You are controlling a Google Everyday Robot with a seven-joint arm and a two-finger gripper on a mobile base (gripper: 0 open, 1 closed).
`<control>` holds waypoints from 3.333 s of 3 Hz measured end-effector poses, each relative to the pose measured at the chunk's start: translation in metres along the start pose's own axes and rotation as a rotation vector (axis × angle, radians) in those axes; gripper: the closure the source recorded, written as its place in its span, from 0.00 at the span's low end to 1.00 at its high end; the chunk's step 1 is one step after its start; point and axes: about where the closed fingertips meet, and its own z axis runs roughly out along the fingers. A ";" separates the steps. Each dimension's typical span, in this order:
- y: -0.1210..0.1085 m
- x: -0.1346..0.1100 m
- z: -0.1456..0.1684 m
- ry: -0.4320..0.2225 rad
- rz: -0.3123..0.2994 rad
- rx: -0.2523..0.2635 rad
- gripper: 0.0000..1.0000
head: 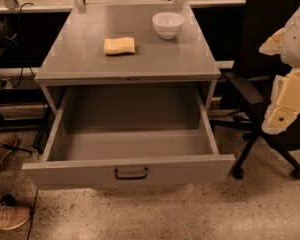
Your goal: Close top drawer
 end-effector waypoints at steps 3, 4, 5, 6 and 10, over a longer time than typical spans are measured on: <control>0.066 0.009 0.081 0.093 0.135 -0.204 0.00; 0.121 0.014 0.139 0.156 0.239 -0.351 0.00; 0.136 0.022 0.150 0.186 0.262 -0.383 0.00; 0.135 0.022 0.150 0.185 0.261 -0.381 0.00; 0.172 0.004 0.288 -0.009 0.415 -0.457 0.38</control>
Offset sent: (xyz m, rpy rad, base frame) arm -0.0412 0.0128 -0.1057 -0.0284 0.2990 -0.0949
